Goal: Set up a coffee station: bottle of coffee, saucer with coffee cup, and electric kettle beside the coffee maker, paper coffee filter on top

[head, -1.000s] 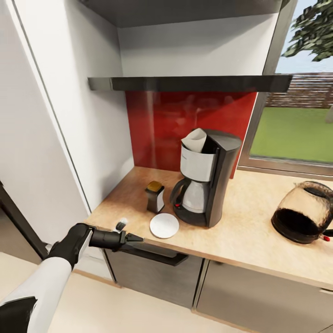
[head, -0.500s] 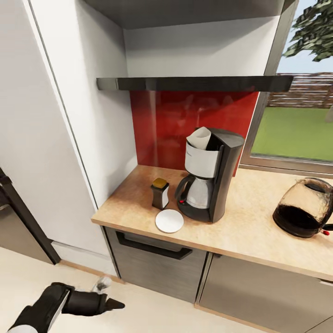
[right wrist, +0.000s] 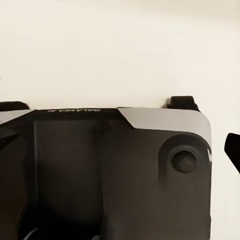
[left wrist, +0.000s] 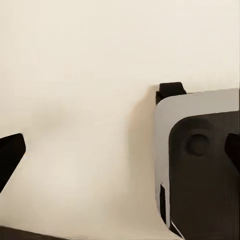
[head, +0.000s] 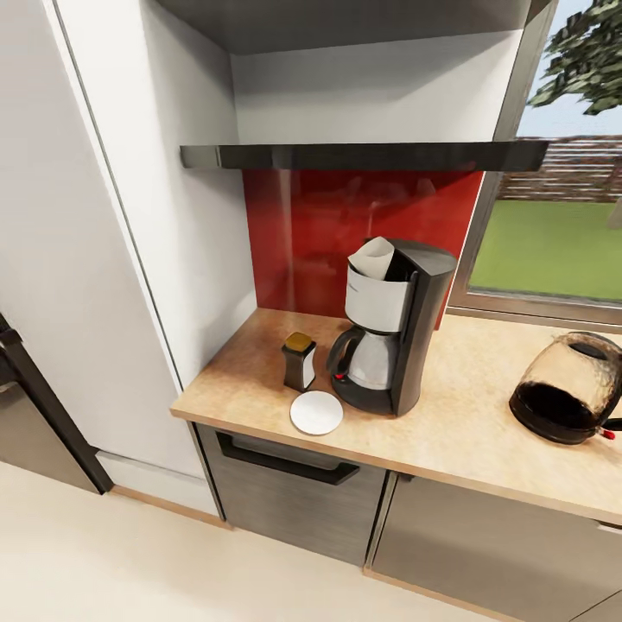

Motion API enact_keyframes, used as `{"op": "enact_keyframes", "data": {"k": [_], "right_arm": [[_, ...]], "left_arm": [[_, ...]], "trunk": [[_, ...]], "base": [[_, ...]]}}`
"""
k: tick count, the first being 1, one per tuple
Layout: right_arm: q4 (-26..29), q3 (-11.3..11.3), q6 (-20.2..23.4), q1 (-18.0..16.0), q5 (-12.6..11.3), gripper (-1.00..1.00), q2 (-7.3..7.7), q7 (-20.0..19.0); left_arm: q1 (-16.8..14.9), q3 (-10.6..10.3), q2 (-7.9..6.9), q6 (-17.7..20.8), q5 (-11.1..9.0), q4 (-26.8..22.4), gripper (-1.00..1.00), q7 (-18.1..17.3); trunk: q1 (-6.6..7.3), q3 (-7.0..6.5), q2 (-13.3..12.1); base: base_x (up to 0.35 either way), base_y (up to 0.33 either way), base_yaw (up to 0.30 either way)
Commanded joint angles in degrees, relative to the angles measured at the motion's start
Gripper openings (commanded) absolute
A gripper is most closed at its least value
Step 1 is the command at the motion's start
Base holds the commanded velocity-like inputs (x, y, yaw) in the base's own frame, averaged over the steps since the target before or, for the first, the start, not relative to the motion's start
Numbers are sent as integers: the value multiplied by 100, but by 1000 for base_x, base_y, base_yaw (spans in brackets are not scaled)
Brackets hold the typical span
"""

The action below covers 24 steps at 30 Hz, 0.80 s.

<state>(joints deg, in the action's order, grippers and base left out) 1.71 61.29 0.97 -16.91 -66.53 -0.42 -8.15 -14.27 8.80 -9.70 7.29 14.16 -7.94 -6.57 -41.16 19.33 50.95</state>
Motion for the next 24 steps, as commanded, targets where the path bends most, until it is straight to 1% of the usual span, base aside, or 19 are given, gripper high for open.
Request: {"op": "enact_keyframes", "data": {"k": [1,2,3,6,7,10,16,19,24], "right_arm": [[-5,42,10,-5,-62,100,-8,-20],[-4,41,16,-5,-62,100,-25,-20],[-4,41,16,-5,-62,100,-26,-20],[-4,42,17,-5,-62,100,-21,-20],[-8,43,18,-5,-46,100,-2,-28],[-8,41,18,-5,-48,100,6,-29],[-9,41,18,-5,-45,100,7,-29],[-11,41,18,-5,-44,100,7,-29],[-12,41,18,-5,-47,100,7,-29]], "left_arm": [[0,54,33,-97,44,179,100,281],[53,59,150,-284,29,570,100,817],[80,60,163,-296,28,610,100,858],[127,60,180,-304,21,657,100,869],[152,60,220,-314,17,679,100,861],[153,60,250,-316,20,680,100,889],[157,60,394,-324,29,680,100,916],[160,60,433,-328,30,680,100,919],[161,60,448,-326,27,680,100,925]], "trunk": [[0,6,4],[0,6,4],[0,6,4],[0,6,4],[0,6,4],[0,6,4],[0,6,4],[0,6,4],[0,6,4]], "base": [[0,0,0],[0,0,0],[0,0,0],[0,0,0],[0,-243,0],[0,-261,-60],[0,-274,-236],[0,-276,-262],[0,-278,-266]]}}
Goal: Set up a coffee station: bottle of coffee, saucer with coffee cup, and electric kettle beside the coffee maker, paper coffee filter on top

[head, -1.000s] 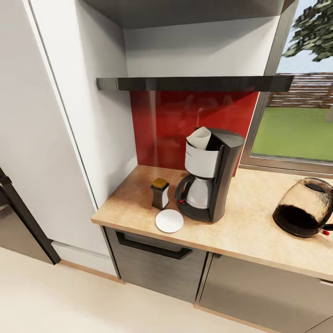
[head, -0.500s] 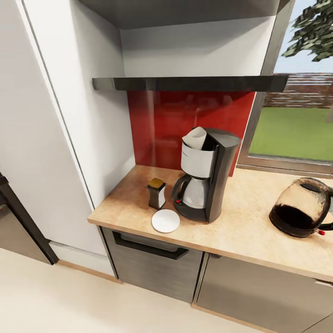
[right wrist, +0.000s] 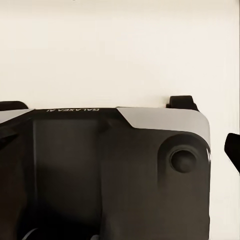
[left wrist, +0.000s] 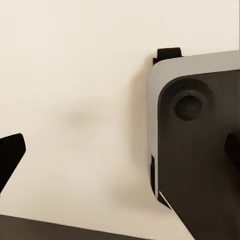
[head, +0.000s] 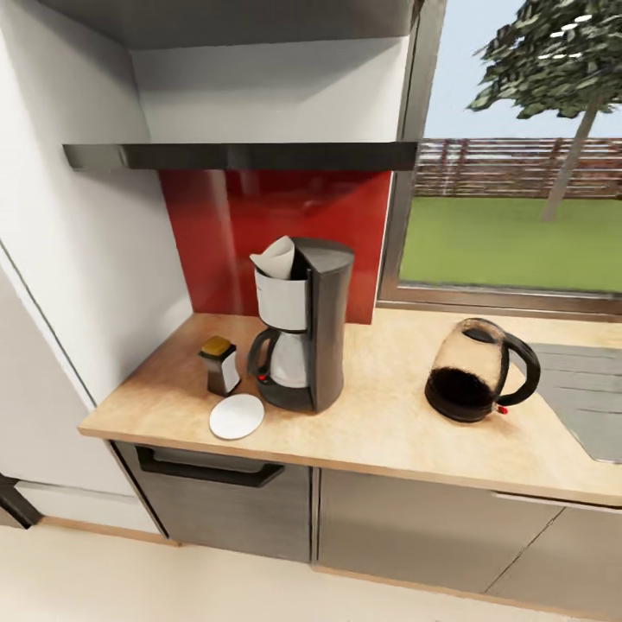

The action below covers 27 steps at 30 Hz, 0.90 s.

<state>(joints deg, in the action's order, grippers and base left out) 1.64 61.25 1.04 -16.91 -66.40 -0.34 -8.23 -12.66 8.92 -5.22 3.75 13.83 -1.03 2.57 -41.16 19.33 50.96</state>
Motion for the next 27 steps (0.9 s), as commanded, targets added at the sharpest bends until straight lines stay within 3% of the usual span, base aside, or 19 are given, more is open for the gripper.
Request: {"op": "enact_keyframes", "data": {"k": [1,12,19,27], "right_arm": [[-5,45,11,-6,-62,100,-1,-21],[-3,45,11,-6,-66,100,-1,-21],[-5,45,11,-6,-66,100,-1,-21],[-5,45,11,-6,-66,100,-1,-21]], "left_arm": [[0,48,2,29,59,-11,100,12],[44,48,3,27,58,-12,100,14],[53,48,4,25,58,-11,100,14],[81,48,4,21,51,-11,100,14]], "trunk": [[0,6,4],[0,6,4],[0,17,4],[0,19,4]], "base": [[0,-278,-266],[-52,-278,-89],[-2,-278,209],[0,-278,25]]}}
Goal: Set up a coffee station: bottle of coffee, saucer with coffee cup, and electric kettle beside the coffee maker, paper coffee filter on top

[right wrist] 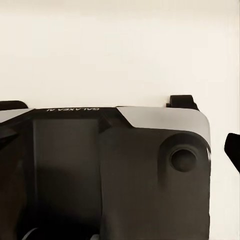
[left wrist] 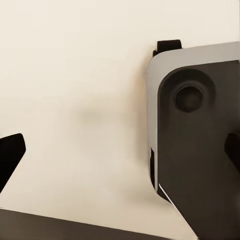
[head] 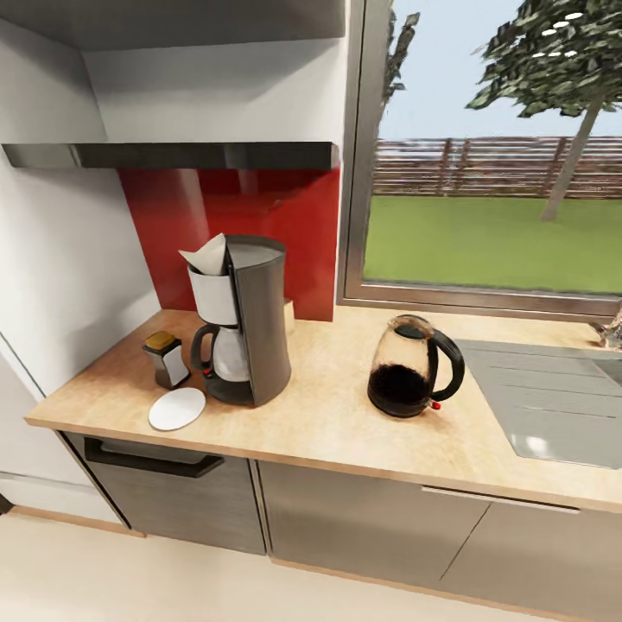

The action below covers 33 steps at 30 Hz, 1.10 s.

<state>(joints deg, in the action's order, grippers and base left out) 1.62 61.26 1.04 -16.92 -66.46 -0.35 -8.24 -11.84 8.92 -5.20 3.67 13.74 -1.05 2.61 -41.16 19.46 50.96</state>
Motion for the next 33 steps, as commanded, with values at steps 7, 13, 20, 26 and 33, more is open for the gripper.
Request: {"op": "enact_keyframes", "data": {"k": [7,13,20,26,33], "right_arm": [[-5,44,11,-4,-49,100,0,-20],[-4,44,11,-4,-43,100,0,-20],[-4,44,11,-4,-42,100,0,-20],[-4,44,11,-4,-42,100,0,-20],[15,51,24,-4,-17,100,-9,-42]], "left_arm": [[50,48,-4,28,25,-9,100,11],[51,50,-8,28,-17,-9,100,7],[51,48,0,26,-21,-14,100,7],[52,56,-16,28,-43,-13,100,11],[662,133,-446,-11,-883,-18,100,-34]], "trunk": [[0,6,4],[0,6,4],[0,6,4],[0,6,4],[0,6,4]], "base": [[-96,-247,0],[-268,-175,0],[-225,-212,0],[-66,-257,0],[-2,-67,0]]}}
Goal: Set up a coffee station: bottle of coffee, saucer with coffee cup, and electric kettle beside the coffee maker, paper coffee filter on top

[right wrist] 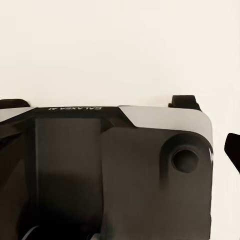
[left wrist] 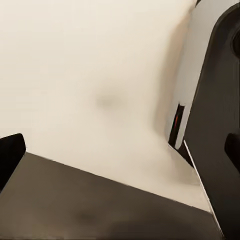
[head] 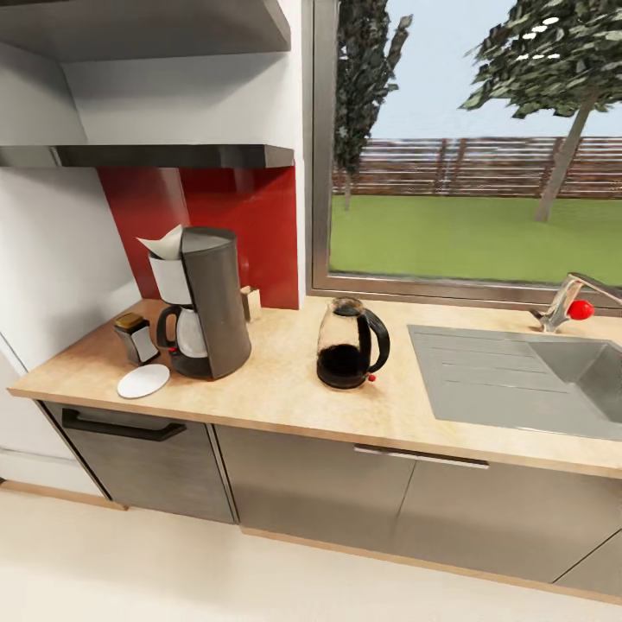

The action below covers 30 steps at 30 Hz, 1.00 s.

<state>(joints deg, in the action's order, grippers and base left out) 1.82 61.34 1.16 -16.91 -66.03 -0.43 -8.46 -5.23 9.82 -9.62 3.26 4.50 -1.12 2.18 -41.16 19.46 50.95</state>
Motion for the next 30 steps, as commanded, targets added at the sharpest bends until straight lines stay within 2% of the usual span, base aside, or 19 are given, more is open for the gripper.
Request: {"op": "enact_keyframes", "data": {"k": [1,3,4,5,8,11,12,13,14,17,18,19,21,22,24,25,26,28,30], "right_arm": [[9,41,10,-5,-56,100,-9,-21],[144,52,-15,-5,-23,100,-45,-19],[216,61,-35,-5,5,100,-52,-20],[579,99,-239,-5,219,100,-64,-22],[1354,144,-1103,-5,1095,100,-71,-23],[1997,147,-1962,-5,2107,100,-75,-20],[2117,144,-2057,-5,2241,100,-74,-19],[2506,139,-2244,-5,2526,100,-71,-13],[2789,137,-2314,-8,2638,100,-67,-10],[3439,126,-2400,-32,2775,100,-52,-8],[3820,106,-2418,-77,2809,100,-45,-11],[4855,-94,-2414,-234,2848,100,-38,-18],[5464,-226,-2334,-313,2891,100,-37,-13],[5872,-416,-2174,-362,2988,100,-38,-10],[6675,-1260,-1575,-440,3347,100,-45,-9],[6910,-1589,-1370,-451,3478,100,-49,-11],[7299,-2200,-1073,-464,3707,100,-52,-13],[7603,-2723,-937,-479,3824,100,-53,-14],[7793,-3025,-883,-508,3868,100,-54,-16]], "left_arm": [[58,45,-77,-2,-129,-8,100,-9],[168,46,-170,-54,-431,-5,100,-88],[199,46,-184,-62,-480,-4,100,-130],[298,28,-213,-78,-562,-3,100,-367],[476,-15,-258,-90,-608,-4,100,-829],[575,-28,-359,-94,-626,-4,100,-1005],[582,-29,-374,-94,-628,-3,100,-1018],[596,-31,-404,-96,-629,-7,100,-1041],[601,-31,-415,-98,-628,-9,100,-1048],[607,-32,-417,-103,-623,-10,100,-1057],[609,-32,-413,-105,-620,-15,100,-1055],[610,-20,-415,-101,-623,-19,100,-1053],[610,-12,-417,-101,-624,-21,100,-1048],[610,-11,-417,-102,-625,-25,100,-1046],[611,-23,-418,-105,-620,-32,100,-1045],[611,-28,-418,-105,-619,-29,100,-1048],[611,-36,-423,-106,-614,-19,100,-1051],[611,-39,-425,-106,-611,-15,100,-1052],[611,-40,-422,-106,-609,-13,100,-1052]], "trunk": [[0,6,4],[0,6,4],[0,6,4],[0,6,4],[0,6,4],[0,6,4],[0,6,4],[0,6,4],[0,6,4],[0,6,4],[0,6,4],[0,6,4],[0,6,4],[0,6,4],[0,6,4],[0,6,4],[0,6,4],[0,6,4],[0,6,4]], "base": [[0,-1,0],[0,0,0],[0,0,0],[0,0,0],[0,0,0],[0,0,0],[0,0,0],[0,0,0],[0,0,0],[0,0,0],[0,0,0],[0,0,0],[0,0,0],[0,0,0],[0,0,0],[0,0,0],[0,0,0],[0,0,0],[0,0,0]]}}
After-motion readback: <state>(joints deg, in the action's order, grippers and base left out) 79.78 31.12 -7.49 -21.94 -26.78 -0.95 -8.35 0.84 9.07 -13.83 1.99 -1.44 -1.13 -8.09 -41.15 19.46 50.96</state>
